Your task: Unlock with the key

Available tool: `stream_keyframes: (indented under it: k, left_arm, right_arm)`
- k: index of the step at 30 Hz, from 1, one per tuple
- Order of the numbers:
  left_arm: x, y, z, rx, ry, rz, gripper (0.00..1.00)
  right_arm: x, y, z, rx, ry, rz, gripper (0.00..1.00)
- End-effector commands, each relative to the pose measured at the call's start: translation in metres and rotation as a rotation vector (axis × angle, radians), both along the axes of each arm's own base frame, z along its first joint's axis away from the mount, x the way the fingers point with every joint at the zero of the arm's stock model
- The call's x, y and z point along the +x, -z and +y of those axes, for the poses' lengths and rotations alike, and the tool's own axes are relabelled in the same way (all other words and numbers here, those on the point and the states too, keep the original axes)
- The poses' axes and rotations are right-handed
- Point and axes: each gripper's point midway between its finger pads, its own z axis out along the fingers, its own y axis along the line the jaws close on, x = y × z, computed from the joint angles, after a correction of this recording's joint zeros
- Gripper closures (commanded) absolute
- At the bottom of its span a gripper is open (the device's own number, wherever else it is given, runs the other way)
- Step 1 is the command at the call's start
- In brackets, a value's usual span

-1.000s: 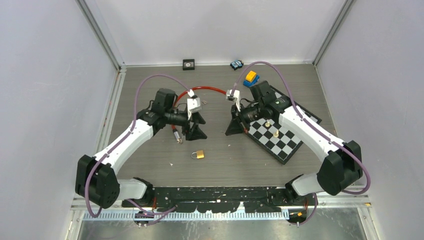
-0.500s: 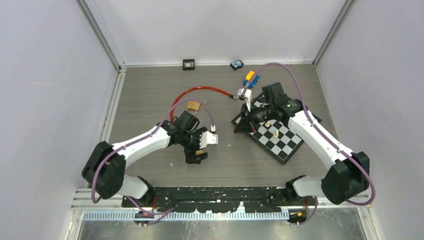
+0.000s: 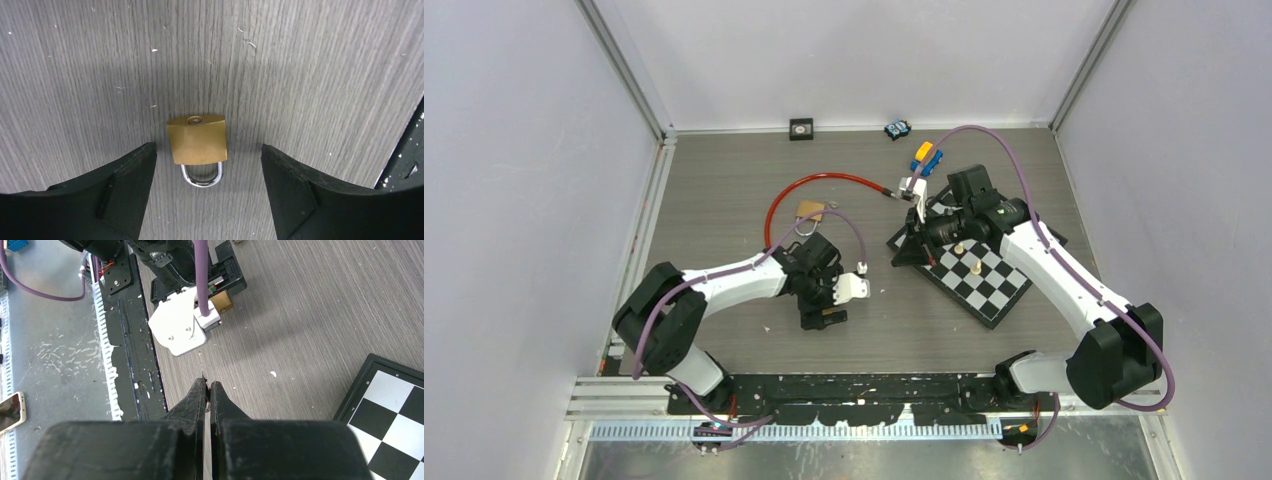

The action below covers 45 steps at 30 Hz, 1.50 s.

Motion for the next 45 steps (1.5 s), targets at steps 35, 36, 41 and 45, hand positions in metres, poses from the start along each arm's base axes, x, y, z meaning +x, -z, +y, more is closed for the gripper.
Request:
stream_keyframes:
  k: [35,36,41,45]
  left_arm:
    - [0.01,-0.1,-0.035,-0.358,0.248,-0.409,1.0]
    - [0.011,-0.104,-0.036,-0.369,0.255,-0.423,1.0]
    - [0.014,-0.134,-0.044,-0.444,0.3,-0.53,1.0]
    - [0.017,-0.151,-0.045,-0.467,0.326,-0.593,1.0]
  right_arm:
    - [0.009,-0.006,0.004,0.089,0.036,0.061,0.99]
    - [0.009,-0.005,0.007,0.099,0.033,0.086,0.99]
    - [0.001,0.0,0.022,0.126,0.0,0.192,0.99]
    - [-0.016,0.009,0.038,0.099,-0.062,0.255,0.99]
